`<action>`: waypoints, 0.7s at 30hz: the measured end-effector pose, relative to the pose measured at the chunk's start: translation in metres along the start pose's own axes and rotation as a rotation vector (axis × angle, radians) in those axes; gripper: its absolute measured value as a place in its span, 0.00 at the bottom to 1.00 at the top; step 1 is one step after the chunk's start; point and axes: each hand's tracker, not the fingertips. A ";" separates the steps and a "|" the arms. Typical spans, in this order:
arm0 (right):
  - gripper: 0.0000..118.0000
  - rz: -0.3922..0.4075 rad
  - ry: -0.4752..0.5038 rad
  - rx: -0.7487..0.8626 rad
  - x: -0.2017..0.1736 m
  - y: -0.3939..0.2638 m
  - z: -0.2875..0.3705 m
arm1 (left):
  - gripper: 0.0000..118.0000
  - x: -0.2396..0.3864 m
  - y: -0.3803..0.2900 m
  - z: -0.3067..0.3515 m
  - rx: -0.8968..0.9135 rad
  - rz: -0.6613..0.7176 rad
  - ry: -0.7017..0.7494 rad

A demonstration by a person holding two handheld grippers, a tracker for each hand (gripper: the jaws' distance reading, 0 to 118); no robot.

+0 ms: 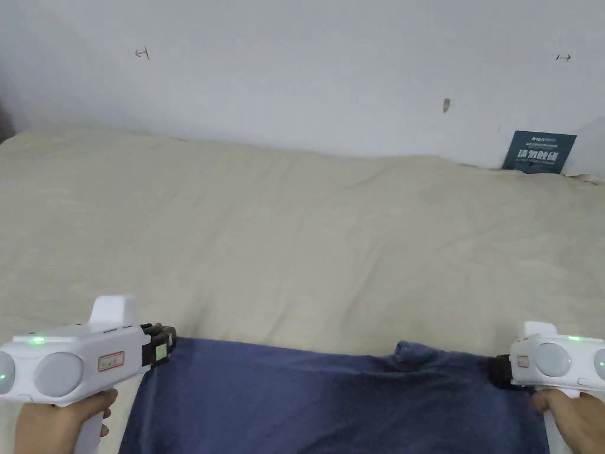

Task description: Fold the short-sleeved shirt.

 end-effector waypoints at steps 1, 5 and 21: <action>0.37 -0.007 0.010 -0.003 -0.001 -0.003 -0.001 | 0.01 -0.005 -0.001 -0.006 -0.002 0.002 0.000; 0.04 -0.013 0.035 0.048 -0.005 -0.009 0.013 | 0.01 -0.008 -0.003 -0.007 -0.011 0.016 0.007; 0.04 0.009 0.190 0.410 0.041 -0.105 0.211 | 0.01 -0.019 -0.036 0.050 0.009 0.113 0.074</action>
